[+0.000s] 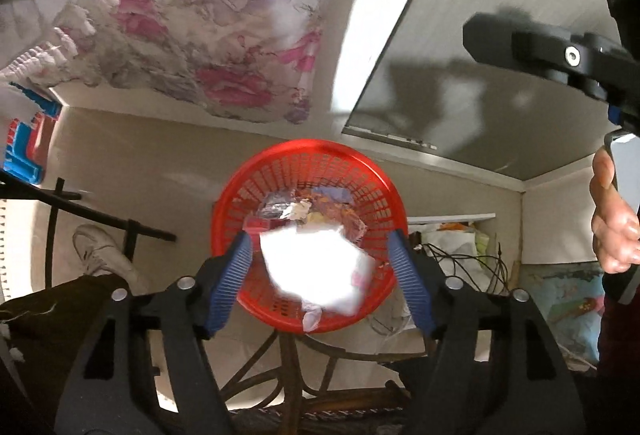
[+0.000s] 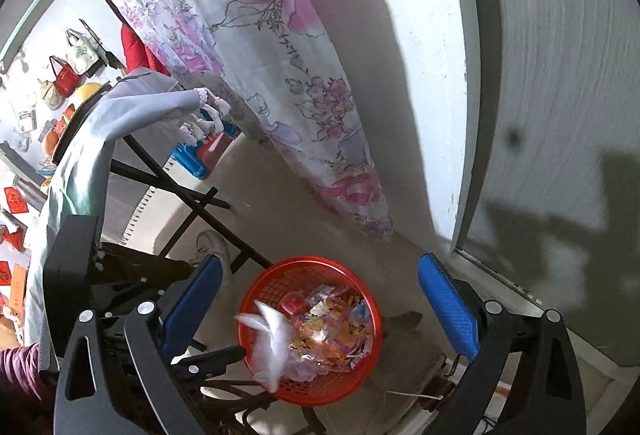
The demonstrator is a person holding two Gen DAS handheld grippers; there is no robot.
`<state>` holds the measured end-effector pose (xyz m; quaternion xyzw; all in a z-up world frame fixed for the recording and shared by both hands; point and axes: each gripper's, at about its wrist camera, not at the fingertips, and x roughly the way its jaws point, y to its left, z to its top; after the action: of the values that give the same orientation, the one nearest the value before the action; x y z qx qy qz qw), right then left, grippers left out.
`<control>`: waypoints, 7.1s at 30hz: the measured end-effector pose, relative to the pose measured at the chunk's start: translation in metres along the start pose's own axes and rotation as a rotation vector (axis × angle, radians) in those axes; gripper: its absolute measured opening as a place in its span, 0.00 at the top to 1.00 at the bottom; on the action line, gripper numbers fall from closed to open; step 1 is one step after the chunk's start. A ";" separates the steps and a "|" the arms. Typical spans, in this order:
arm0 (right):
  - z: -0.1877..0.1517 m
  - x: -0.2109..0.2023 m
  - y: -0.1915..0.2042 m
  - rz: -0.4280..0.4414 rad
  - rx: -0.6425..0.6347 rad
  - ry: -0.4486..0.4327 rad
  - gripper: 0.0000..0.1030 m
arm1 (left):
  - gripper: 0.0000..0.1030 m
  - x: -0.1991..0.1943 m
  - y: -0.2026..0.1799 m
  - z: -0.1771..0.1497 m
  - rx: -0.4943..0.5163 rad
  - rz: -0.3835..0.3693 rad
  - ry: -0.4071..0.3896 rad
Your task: Collect trash
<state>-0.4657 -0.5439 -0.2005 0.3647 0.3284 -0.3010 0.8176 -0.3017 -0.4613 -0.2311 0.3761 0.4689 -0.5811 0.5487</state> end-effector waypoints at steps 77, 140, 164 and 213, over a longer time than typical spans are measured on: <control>-0.101 -0.023 0.077 -0.216 -0.146 0.147 0.06 | 0.07 -0.068 0.044 -0.071 -0.106 0.492 -0.226; -0.082 -0.036 0.039 -0.280 -0.094 0.072 0.06 | 0.07 -0.067 -0.026 -0.050 0.105 0.253 -0.234; -0.087 -0.025 0.042 -0.252 -0.084 0.108 0.06 | 0.07 -0.067 -0.018 -0.050 0.064 0.257 -0.228; -0.096 -0.015 0.048 -0.241 -0.093 0.140 0.06 | 0.07 -0.064 -0.014 -0.051 0.052 0.256 -0.229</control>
<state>-0.4701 -0.4375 -0.2200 0.3047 0.4395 -0.3553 0.7667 -0.3126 -0.3944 -0.1822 0.3780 0.3363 -0.5577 0.6580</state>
